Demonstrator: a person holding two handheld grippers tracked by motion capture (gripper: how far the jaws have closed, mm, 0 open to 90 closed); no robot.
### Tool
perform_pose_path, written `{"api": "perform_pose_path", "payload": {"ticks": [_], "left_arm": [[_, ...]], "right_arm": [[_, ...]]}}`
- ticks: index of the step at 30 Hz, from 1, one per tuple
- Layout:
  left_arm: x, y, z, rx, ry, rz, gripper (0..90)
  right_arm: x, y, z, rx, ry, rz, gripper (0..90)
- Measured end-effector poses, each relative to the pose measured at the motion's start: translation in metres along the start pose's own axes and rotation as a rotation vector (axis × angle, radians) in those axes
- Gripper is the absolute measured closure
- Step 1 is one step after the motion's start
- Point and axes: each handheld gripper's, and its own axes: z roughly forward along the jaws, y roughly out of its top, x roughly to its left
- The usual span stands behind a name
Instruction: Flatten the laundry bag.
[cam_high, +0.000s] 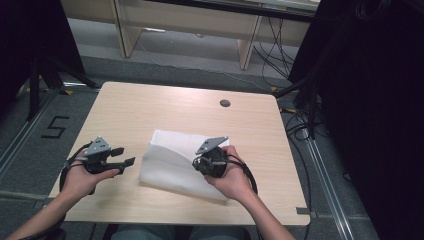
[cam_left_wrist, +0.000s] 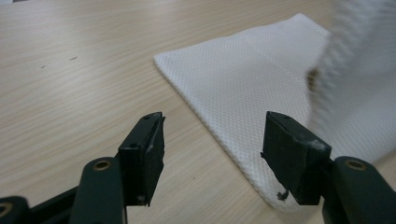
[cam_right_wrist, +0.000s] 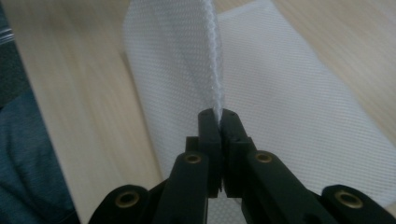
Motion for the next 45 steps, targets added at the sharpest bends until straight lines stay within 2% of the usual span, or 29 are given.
{"api": "perform_pose_path", "payload": {"ticks": [2, 3, 4, 6, 7, 8, 10, 11, 12, 13, 14, 16, 19, 20, 21, 22, 25, 28, 29, 31, 33, 34, 35, 36, 37, 38, 43, 44, 45], "left_arm": [[0.0, -0.001, 0.001, 0.003, 0.004, -0.006, 38.4], [0.0, -0.001, 0.001, 0.002, -0.004, -0.007, 38.4], [-0.001, -0.001, 0.002, 0.004, -0.007, 0.001, 38.3], [-0.001, 0.0, 0.002, 0.005, -0.012, 0.01, 38.3], [-0.003, 0.0, 0.003, 0.001, -0.026, 0.01, 38.1], [-0.003, 0.0, 0.003, 0.001, -0.026, 0.01, 38.0], [-0.005, 0.0, 0.004, -0.003, -0.044, 0.024, 37.9], [-0.005, 0.0, 0.004, -0.003, -0.044, 0.024, 37.9], [-0.007, 0.0, 0.004, 0.0, -0.05, 0.028, 37.8], [-0.007, 0.0, 0.004, 0.0, -0.05, 0.028, 37.8], [-0.009, 0.0, 0.005, 0.0, -0.068, 0.038, 37.9], [-0.011, 0.0, 0.006, 0.0, -0.072, 0.042, 37.9], [-0.023, 0.0, 0.012, 0.023, -0.131, 0.065, 38.1], [-0.023, 0.0, 0.012, 0.023, -0.131, 0.065, 38.3], [-0.029, -0.001, 0.015, 0.044, -0.166, 0.091, 38.3], [-0.034, -0.001, 0.017, 0.047, -0.166, 0.101, 38.8], [-0.047, -0.002, 0.026, 0.078, -0.231, 0.15, 40.2], [-0.053, -0.004, 0.028, 0.097, -0.234, 0.15, 42.1], [-0.055, -0.006, 0.029, 0.115, -0.249, 0.152, 42.9], [-0.054, -0.006, 0.03, 0.12, -0.246, 0.167, 44.3], [-0.054, -0.01, 0.033, 0.176, -0.253, 0.154, 45.7], [-0.054, -0.01, 0.033, 0.176, -0.253, 0.154, 46.7], [-0.055, -0.011, 0.034, 0.182, -0.266, 0.165, 47.9], [-0.056, -0.014, 0.036, 0.21, -0.264, 0.186, 48.5], [-0.056, -0.014, 0.036, 0.21, -0.264, 0.186, 49.1], [-0.059, -0.015, 0.037, 0.231, -0.272, 0.2, 49.6], [-0.061, -0.016, 0.038, 0.251, -0.273, 0.224, 52.9], [-0.061, -0.017, 0.038, 0.268, -0.266, 0.24, 54.1], [-0.061, -0.017, 0.038, 0.268, -0.266, 0.24, 55.1]], "right_arm": [[0.003, -0.001, -0.001, 0.002, 0.011, -0.007, 89.7], [0.007, -0.002, -0.001, -0.002, 0.033, -0.031, 89.6], [0.018, -0.006, -0.002, 0.013, 0.056, -0.033, 89.6], [0.023, -0.008, 0.0, 0.017, 0.067, -0.047, 89.5], [0.034, -0.011, 0.001, 0.035, 0.105, -0.066, 89.4], [0.034, -0.011, 0.001, 0.035, 0.105, -0.066, 89.4], [0.047, -0.019, 0.005, 0.067, 0.143, -0.058, 89.4], [0.05, -0.021, 0.008, 0.07, 0.159, -0.077, 89.3], [0.052, -0.024, 0.009, 0.094, 0.168, -0.075, 89.3], [0.052, -0.024, 0.009, 0.094, 0.168, -0.075, 89.3], [0.056, -0.03, 0.015, 0.124, 0.183, -0.078, 89.2], [0.059, -0.036, 0.022, 0.149, 0.197, -0.081, 89.0], [0.062, -0.042, 0.03, 0.177, 0.219, -0.073, 88.6], [0.062, -0.042, 0.03, 0.177, 0.219, -0.073, 88.6], [0.063, -0.044, 0.032, 0.186, 0.222, -0.07, 88.2], [0.065, -0.046, 0.034, 0.206, 0.228, -0.062, 87.8], [0.069, -0.047, 0.035, 0.224, 0.251, -0.056, 84.7], [0.07, -0.046, 0.033, 0.226, 0.274, -0.04, 80.6], [0.07, -0.046, 0.031, 0.223, 0.295, -0.031, 75.1], [0.072, -0.045, 0.025, 0.217, 0.296, 0.007, 71.8], [0.073, -0.042, 0.018, 0.201, 0.296, -0.001, 68.7], [0.073, -0.042, 0.018, 0.201, 0.296, -0.001, 68.7], [0.073, -0.039, 0.01, 0.187, 0.296, 0.005, 66.0], [0.073, -0.038, 0.006, 0.184, 0.301, 0.012, 65.0], [0.072, -0.037, 0.004, 0.166, 0.303, 0.009, 64.2], [0.07, -0.036, 0.001, 0.157, 0.302, 0.007, 62.9], [0.064, -0.036, -0.007, 0.142, 0.294, 0.045, 63.1], [0.055, -0.039, -0.004, 0.14, 0.267, 0.061, 65.3], [0.055, -0.039, -0.004, 0.14, 0.267, 0.061, 65.3]]}}
